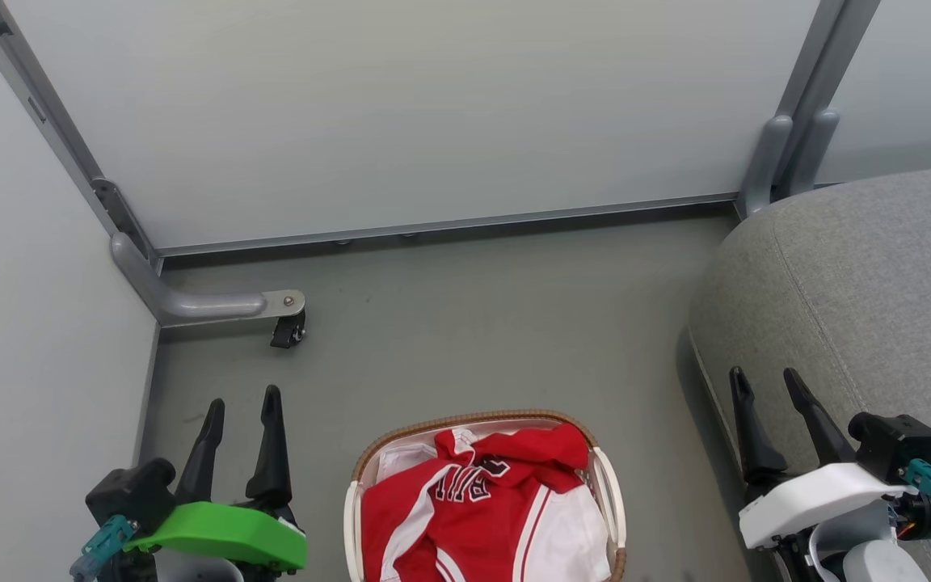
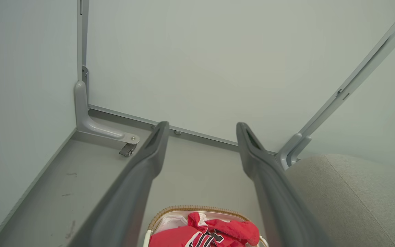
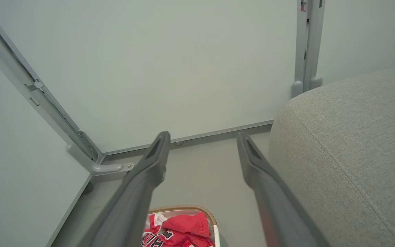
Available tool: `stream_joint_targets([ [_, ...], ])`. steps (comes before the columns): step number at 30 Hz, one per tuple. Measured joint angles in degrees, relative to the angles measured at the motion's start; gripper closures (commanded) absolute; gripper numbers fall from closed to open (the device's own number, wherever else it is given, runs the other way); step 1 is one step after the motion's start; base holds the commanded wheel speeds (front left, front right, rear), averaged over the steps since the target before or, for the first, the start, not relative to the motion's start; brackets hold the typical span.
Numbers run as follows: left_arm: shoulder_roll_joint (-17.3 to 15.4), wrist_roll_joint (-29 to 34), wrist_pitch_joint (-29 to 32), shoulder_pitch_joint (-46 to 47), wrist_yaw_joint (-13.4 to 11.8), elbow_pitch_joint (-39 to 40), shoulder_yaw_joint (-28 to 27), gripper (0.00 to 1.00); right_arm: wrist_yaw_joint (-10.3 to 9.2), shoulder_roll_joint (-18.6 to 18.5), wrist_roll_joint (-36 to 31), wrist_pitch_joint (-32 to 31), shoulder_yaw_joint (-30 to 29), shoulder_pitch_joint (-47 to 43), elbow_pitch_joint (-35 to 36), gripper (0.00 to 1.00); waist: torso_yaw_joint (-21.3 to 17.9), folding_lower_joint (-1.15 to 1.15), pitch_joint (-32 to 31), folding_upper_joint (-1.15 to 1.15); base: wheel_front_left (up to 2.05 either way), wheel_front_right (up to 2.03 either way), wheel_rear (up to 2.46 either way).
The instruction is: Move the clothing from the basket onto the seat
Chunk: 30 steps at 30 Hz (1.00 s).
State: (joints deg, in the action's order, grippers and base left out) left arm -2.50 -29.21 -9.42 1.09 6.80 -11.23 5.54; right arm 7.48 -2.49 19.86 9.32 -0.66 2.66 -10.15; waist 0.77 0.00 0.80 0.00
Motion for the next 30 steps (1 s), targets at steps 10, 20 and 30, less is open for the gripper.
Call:
stream_joint_targets([
  [10, -0.04, 4.79, -1.27, -0.47, 0.02, -0.34, 0.71, 0.0, 0.01, -0.05, -4.68, 1.33, 0.29, -0.51, -0.33, 0.0, 0.12, 0.0, 0.12, 0.0, 0.0, 0.0, 0.0],
  [20, -0.1, 8.71, -2.52, -0.54, 0.13, -2.03, 1.18, 0.0, 0.01, -0.12, -9.29, 2.63, 0.8, -0.59, -0.4, 0.0, 0.43, 0.0, 0.22, 0.0, 0.0, 0.0, 0.0],
  [30, -0.13, 12.06, -3.74, -0.65, 0.19, -4.13, 1.46, 0.0, 0.01, -0.14, -13.55, 3.83, 1.2, -0.88, -0.66, 0.0, 0.78, 0.0, 0.2, 0.0, 0.0, 0.0, 0.0],
])
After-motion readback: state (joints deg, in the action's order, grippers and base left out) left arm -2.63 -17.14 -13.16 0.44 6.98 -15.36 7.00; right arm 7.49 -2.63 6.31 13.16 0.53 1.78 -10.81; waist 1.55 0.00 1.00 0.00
